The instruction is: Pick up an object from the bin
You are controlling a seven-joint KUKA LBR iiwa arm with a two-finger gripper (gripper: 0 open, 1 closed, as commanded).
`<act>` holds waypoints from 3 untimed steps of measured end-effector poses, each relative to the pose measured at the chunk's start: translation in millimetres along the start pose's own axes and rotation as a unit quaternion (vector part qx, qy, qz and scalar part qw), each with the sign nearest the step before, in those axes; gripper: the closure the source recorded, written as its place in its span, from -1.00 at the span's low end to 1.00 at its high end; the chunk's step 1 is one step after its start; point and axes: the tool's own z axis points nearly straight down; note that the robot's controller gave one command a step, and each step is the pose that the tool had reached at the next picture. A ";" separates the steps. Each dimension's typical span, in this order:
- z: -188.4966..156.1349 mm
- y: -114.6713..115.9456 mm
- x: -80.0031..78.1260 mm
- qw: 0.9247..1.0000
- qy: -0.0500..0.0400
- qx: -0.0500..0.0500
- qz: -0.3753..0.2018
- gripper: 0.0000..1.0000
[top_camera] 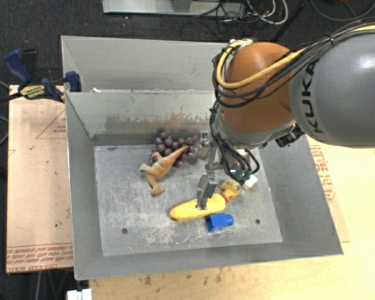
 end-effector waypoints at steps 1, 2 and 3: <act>-4.3 -0.4 -1.5 1.000 -0.004 0.000 0.001 -1.00; 28.8 -5.7 -8.8 0.999 -0.007 -0.001 0.032 -1.00; 76.4 -5.1 -9.2 1.000 -0.005 0.000 0.023 -1.00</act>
Offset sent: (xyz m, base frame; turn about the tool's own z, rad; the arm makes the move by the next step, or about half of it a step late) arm 0.0168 -0.0172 -0.1000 0.1870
